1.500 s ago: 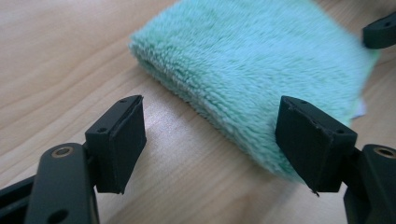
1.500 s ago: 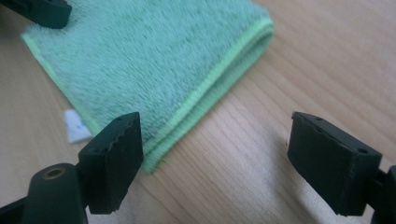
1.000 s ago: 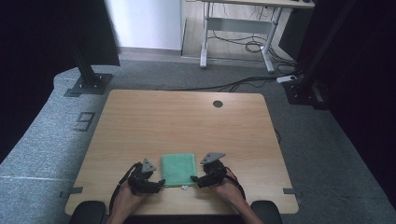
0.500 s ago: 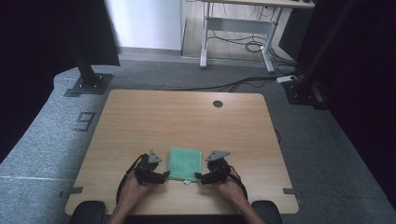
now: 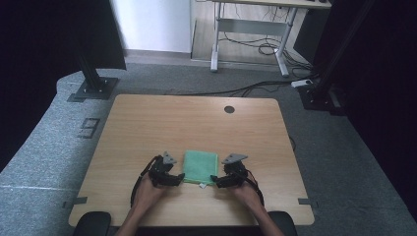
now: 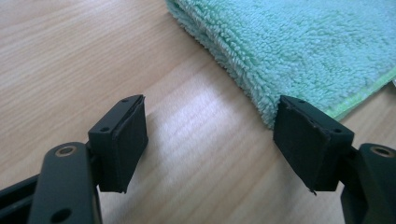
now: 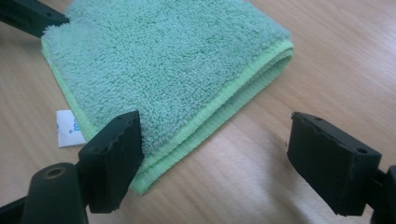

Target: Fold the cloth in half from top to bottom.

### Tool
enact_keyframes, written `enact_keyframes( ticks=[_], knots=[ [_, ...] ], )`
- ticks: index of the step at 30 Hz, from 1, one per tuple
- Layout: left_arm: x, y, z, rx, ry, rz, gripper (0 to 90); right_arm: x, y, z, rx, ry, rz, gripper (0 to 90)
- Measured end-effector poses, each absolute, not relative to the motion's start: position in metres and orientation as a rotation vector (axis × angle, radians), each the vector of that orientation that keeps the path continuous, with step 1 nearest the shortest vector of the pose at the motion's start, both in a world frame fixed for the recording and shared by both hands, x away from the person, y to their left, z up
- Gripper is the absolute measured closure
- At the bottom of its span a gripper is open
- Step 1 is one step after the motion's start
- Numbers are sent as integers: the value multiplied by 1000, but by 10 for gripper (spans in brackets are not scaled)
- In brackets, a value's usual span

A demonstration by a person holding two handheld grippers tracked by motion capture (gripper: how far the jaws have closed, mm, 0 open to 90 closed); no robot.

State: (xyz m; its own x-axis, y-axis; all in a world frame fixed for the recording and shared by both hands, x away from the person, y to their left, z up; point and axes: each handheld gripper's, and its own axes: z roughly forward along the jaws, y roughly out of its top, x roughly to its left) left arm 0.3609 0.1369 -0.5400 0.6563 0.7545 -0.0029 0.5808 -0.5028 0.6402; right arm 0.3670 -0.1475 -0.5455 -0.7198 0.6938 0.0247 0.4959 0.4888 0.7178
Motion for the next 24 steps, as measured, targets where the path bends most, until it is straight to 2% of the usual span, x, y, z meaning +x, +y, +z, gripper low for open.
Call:
enact_keyframes(
  ticks=[24],
  knots=[
    [394, 137, -539, 2245, 1091, 379, 249, 402, -149, -547, 1065, 2421, 1053, 196]
  ],
)
